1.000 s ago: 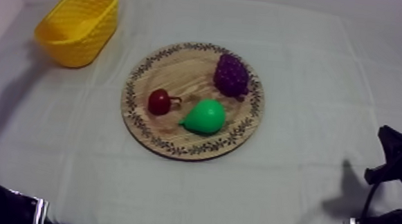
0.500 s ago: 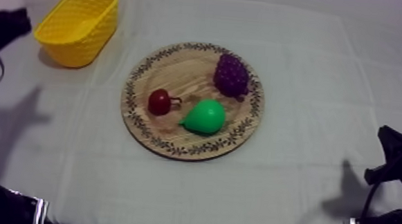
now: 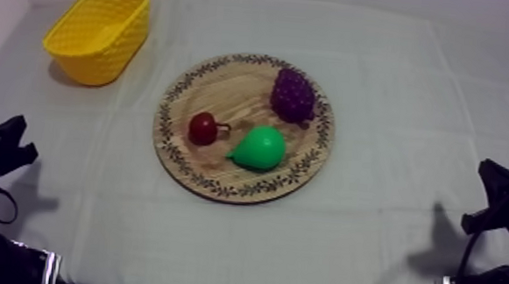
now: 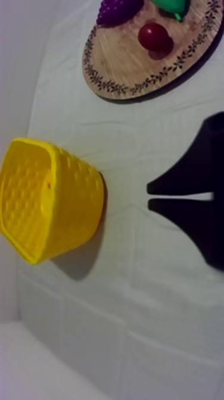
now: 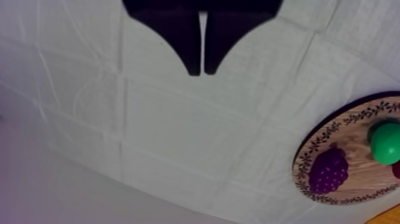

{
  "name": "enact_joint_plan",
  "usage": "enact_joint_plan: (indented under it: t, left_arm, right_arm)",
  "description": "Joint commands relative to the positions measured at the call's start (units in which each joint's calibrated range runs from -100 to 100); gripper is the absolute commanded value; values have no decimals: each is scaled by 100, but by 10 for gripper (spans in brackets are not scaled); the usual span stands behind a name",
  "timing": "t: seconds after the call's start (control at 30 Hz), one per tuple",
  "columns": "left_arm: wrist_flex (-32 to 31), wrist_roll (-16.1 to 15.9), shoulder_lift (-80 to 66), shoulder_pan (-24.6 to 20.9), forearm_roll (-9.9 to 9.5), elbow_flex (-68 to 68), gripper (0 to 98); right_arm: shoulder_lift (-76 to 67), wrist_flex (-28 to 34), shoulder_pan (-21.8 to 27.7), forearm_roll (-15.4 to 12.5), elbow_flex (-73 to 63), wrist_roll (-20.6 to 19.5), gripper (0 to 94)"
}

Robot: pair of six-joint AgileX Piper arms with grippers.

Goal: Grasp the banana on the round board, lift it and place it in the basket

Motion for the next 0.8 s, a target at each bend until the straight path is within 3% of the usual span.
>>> enact_joint_plan:
  t: [0.0, 0.13, 0.23, 0.33, 0.77]
  left_arm:
    - [348, 10, -558, -43, -11, 12, 1]
    - [867, 76, -984, -104, -95, 24, 1]
    - [1270, 375, -1239, -116, -390, 26, 1]
    - [1529, 538, -1457, -106, -545, 27, 1]
    - [1715, 908, -1932, -81, -692, 27, 1]
  right_arm:
    - [-3, -2, -1, 1, -3, 0, 2]
    - [-3, -2, -1, 1, -3, 0, 2]
    - [-3, -2, -1, 1, -3, 0, 2]
    - [-3, -2, -1, 1, -3, 0, 2]
    - [-3, -2, -8, 1, -3, 0, 2]
